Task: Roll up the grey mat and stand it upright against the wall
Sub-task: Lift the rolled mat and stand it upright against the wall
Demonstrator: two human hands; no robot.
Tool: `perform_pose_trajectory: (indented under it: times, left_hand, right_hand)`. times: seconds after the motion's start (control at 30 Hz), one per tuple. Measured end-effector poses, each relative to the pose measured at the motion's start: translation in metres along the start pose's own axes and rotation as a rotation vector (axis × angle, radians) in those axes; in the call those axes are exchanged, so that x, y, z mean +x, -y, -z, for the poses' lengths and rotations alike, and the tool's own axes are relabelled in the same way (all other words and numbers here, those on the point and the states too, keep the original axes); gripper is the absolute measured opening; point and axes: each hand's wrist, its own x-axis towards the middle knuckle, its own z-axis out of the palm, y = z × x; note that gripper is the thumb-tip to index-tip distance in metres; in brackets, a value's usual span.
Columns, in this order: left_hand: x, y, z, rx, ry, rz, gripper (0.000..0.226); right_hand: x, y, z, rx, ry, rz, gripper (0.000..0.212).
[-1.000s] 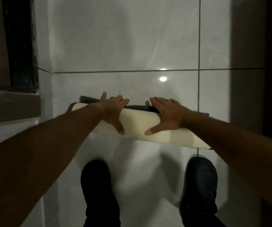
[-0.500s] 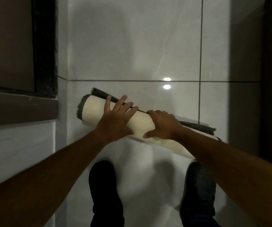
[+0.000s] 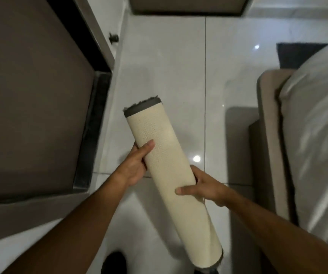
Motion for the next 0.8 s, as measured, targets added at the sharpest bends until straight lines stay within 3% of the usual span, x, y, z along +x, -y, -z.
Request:
perform_pose_trajectory:
  times: [0.13,0.2,0.33,0.5,0.67,0.8]
  left_hand:
    - [0.016,-0.082,-0.043,0.043,-0.002,-0.135,0.067]
    - [0.033,-0.123,-0.050,0.055,-0.005,-0.203,0.071]
    - [0.077,-0.198,-0.055,0.168,0.069,-0.286,0.076]
    - [0.155,-0.295,-0.054,0.259,0.066,-0.332,0.085]
    - [0.229,-0.381,-0.057,0.329,0.091,-0.347,0.090]
    - [0.287,-0.444,-0.063,0.327,0.198,-0.328,0.085]
  right_hand:
    - [-0.009,0.104,0.047,-0.090,0.113,0.084,0.060]
    - [0.003,0.165,0.072,-0.037,0.067,0.154,0.056]
    - [0.050,0.280,0.117,0.022,-0.102,0.289,0.086]
    - [0.117,0.385,0.182,0.001,-0.142,0.402,0.065]
    - [0.181,0.458,0.235,0.064,-0.206,0.421,0.075]
    - [0.234,0.499,0.283,0.136,-0.236,0.434,0.067]
